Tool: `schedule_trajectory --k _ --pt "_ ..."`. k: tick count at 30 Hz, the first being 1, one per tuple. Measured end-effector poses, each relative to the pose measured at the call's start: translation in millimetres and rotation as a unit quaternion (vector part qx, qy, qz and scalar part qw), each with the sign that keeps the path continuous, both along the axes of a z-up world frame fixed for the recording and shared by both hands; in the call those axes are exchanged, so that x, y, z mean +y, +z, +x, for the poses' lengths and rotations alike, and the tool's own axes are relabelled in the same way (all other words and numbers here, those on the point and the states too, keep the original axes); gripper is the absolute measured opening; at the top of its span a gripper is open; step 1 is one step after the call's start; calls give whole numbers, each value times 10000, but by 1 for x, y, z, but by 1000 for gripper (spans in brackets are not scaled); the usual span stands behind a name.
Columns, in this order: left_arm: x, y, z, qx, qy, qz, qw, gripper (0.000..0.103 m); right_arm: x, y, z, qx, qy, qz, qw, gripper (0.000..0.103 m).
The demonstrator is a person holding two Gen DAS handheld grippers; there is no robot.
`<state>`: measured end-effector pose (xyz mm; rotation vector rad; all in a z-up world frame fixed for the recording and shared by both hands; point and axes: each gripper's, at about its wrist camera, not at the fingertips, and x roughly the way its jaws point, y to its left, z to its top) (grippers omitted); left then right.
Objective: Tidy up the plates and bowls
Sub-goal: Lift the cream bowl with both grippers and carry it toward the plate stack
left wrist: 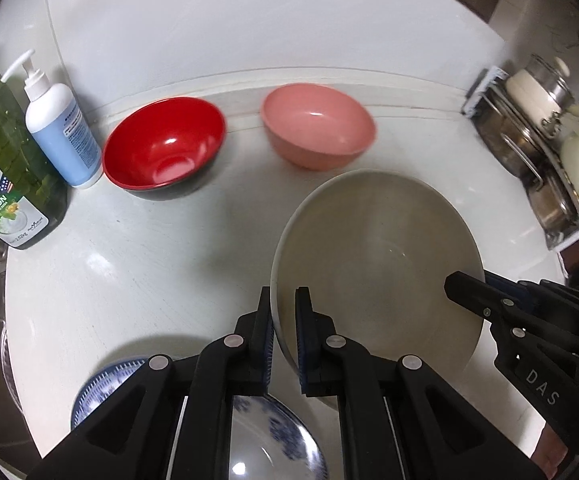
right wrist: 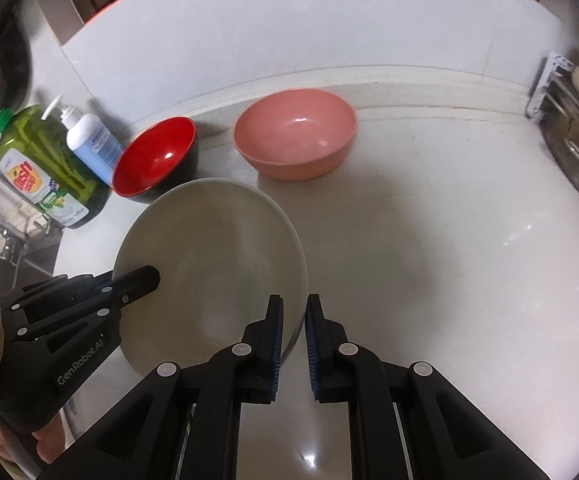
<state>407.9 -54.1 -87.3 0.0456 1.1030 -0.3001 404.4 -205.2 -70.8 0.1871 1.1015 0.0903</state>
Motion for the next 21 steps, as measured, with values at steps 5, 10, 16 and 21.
schedule_trajectory --k 5,10,16,21 --pt "-18 5 -22 -51 -143 -19 9999 10 -16 9 -25 -90 -96 -3 9999 13" --pt "-38 4 -40 -69 -232 -46 9997 11 -28 14 -49 -143 -198 -29 9997 13" --pt "-61 -1 -61 24 -413 -43 9991 11 -46 11 -75 -101 -297 -47 9995 13" --pt "-78 -12 -71 204 -522 -60 9984 11 -63 2 -92 34 -424 -33 9991 13"
